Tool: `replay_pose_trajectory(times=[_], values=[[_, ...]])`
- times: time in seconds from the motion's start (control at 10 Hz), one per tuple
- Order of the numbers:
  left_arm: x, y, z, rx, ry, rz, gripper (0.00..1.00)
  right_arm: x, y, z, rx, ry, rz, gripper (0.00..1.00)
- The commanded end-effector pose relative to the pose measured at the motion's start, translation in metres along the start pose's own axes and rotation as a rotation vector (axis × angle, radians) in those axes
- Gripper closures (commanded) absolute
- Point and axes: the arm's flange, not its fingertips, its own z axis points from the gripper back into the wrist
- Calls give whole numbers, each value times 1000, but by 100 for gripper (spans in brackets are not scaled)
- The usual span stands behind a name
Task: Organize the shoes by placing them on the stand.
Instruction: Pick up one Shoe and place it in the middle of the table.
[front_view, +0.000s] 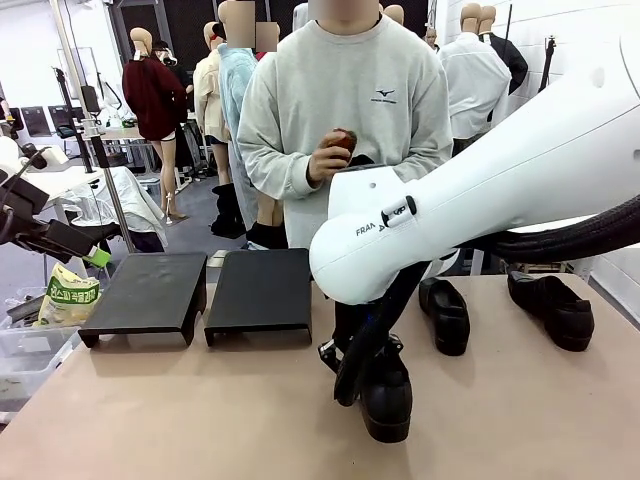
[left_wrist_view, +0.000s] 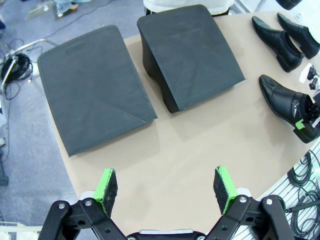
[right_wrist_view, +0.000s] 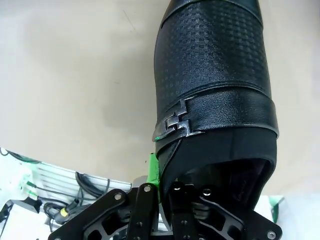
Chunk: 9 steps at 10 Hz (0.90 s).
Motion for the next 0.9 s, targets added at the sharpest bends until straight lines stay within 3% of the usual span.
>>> replay_pose_trajectory(times=[0.0, 0.3, 0.8], values=[[-1, 2, 0, -9, -2, -3, 0, 4, 1, 4, 44, 52, 18, 62], [-1, 2, 0, -9, -2, -3, 0, 4, -1, 4, 68, 49, 6, 2], [-1, 2, 0, -9, -2, -3, 0, -1, -5, 12, 77, 1, 0, 0]])
